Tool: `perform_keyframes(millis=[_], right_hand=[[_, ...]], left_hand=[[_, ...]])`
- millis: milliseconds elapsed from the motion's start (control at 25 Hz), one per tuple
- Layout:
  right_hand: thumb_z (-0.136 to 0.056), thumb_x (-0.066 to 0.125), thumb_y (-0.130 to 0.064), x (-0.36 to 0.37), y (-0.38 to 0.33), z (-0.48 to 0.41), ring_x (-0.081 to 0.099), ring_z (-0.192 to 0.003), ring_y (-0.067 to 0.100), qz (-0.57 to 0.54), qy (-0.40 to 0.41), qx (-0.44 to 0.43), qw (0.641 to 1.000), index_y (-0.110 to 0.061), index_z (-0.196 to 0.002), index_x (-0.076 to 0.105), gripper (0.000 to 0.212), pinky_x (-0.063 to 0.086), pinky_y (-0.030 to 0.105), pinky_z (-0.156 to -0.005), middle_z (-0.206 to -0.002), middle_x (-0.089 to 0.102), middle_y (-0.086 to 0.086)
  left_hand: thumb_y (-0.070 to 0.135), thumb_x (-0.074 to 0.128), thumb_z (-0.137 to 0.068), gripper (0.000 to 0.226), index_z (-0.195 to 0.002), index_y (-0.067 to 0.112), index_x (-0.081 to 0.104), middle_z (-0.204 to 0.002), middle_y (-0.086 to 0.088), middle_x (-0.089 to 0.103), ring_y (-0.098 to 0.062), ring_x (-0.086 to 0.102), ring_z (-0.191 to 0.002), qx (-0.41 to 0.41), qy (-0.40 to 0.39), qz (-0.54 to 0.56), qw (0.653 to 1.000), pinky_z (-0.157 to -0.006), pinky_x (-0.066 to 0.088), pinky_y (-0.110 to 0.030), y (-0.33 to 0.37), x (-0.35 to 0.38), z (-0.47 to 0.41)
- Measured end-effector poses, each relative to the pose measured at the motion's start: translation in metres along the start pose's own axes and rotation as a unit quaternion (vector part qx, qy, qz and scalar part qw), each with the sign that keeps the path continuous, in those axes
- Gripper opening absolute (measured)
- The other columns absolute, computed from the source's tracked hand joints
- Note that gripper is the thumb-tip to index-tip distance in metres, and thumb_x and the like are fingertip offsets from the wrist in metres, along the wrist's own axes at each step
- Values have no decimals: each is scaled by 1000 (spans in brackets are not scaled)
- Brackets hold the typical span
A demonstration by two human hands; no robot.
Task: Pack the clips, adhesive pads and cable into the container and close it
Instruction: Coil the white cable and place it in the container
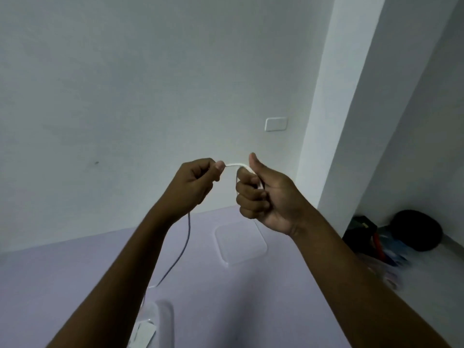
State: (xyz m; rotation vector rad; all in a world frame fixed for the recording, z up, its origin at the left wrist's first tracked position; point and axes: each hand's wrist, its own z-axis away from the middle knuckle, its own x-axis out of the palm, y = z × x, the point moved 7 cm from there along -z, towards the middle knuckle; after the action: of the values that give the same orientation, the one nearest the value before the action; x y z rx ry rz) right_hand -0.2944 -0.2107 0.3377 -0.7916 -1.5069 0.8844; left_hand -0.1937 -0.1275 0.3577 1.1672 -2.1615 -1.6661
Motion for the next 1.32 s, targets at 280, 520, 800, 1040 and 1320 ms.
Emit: perform_keyframes(millis=[280,520,800,1040,1320], right_hand=[[-105,36,-24,19,-49,-20,62,-72,15,-188,15,-252,949,-15,-94,53,22,48,25,-71,-75,59,1],[-105,37,-10,-27,-35,-41,56,-55,19,317,221,-238,891,-3,-93,51,20,44,33,-61,-65,55,18],[-102,33,-50,15,23,-32,14,-42,12,25,-40,15,999,-17,-68,37,47,11,29,-49,-51,18,-4],[-107,30,-32,16,-54,-7,29,-53,13,-176,52,-331,926,-18,-79,44,35,27,26,-56,-63,26,-2],[-106,37,-35,-15,-31,-32,50,-52,23,428,225,-261,836,-12,-83,42,33,46,36,-57,-62,46,1]], left_hand=[[38,41,-103,49,-61,15,43,-50,9,35,-7,28,-47,-37,-80,-137,987,-50,27,-24,-17,19,19],[42,62,-92,45,-62,10,49,-53,3,35,-7,30,-51,52,-34,-207,976,-50,25,-23,18,-4,29],[38,55,-94,37,-68,13,59,-53,-5,44,-8,34,-51,82,107,-142,981,-51,27,-20,21,-34,19],[42,40,-102,46,-65,16,44,-60,6,39,-9,34,-57,-8,-28,-192,981,-57,31,-29,-25,-6,28],[33,56,-98,42,-64,8,57,-51,-4,43,-12,35,-47,118,-21,-240,963,-50,27,-22,40,-11,33]])
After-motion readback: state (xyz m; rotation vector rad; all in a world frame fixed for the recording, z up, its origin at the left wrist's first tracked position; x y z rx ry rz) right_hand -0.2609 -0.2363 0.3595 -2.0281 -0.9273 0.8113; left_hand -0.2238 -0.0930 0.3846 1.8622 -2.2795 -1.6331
